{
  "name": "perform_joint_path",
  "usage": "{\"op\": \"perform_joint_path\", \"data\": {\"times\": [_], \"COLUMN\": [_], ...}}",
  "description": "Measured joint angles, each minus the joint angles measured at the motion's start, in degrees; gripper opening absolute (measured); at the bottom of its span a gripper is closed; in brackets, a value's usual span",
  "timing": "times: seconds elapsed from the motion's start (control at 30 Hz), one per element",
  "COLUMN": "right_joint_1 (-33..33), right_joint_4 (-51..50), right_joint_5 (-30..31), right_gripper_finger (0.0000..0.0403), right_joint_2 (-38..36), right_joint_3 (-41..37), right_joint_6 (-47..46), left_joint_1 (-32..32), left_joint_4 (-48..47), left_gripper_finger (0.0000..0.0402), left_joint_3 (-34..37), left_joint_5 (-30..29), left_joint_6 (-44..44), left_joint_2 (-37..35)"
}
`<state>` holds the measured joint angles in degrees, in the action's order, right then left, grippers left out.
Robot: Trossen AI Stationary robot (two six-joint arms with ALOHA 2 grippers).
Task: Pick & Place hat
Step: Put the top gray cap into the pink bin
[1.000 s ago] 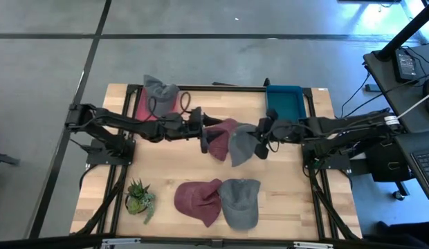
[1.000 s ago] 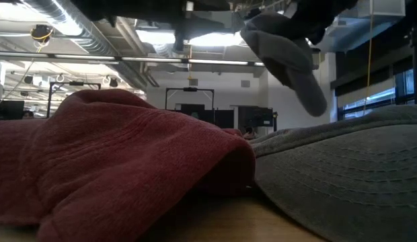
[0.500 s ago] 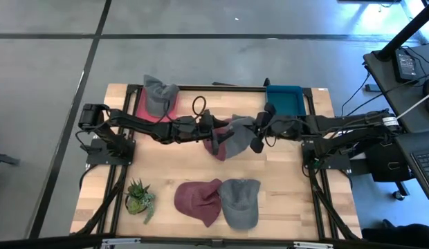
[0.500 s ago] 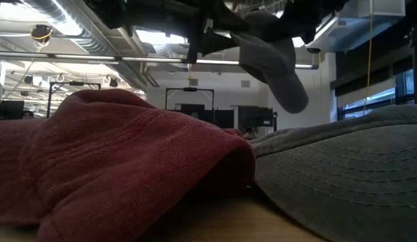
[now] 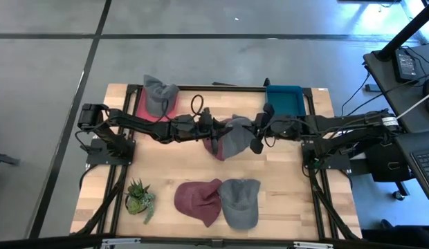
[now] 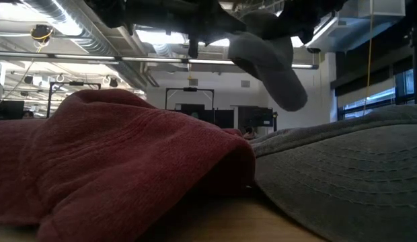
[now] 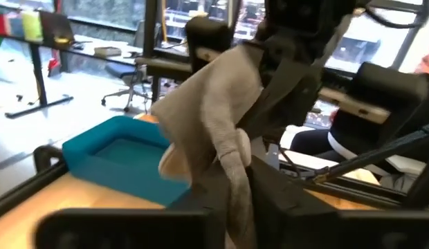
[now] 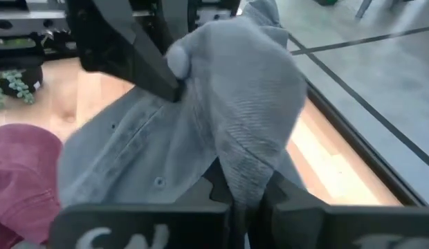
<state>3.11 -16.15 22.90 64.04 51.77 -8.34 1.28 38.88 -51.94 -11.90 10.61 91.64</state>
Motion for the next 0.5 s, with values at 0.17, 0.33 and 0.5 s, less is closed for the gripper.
{"op": "perform_joint_path", "data": {"times": [0.17, 0.33, 0.5], "right_joint_1": [0.00, 0.00, 0.02], "right_joint_4": [0.15, -0.63, -6.58], "right_joint_5": [-0.92, -6.97, -5.91], "right_gripper_finger": [0.0020, 0.0051, 0.0114], "right_joint_2": [1.11, 1.12, 0.87], "right_joint_3": [0.00, 0.00, 0.00], "right_joint_6": [2.50, 7.81, 7.56], "left_joint_1": [0.00, 0.35, 2.37], "left_joint_4": [-0.18, -7.00, -28.64], "left_gripper_finger": [0.0009, 0.0006, 0.0005], "left_joint_3": [0.00, -1.11, -8.49], "left_joint_5": [1.57, 1.88, 1.55], "left_joint_6": [-2.30, -7.31, -9.80], "left_joint_2": [-0.65, -2.75, -4.67]}}
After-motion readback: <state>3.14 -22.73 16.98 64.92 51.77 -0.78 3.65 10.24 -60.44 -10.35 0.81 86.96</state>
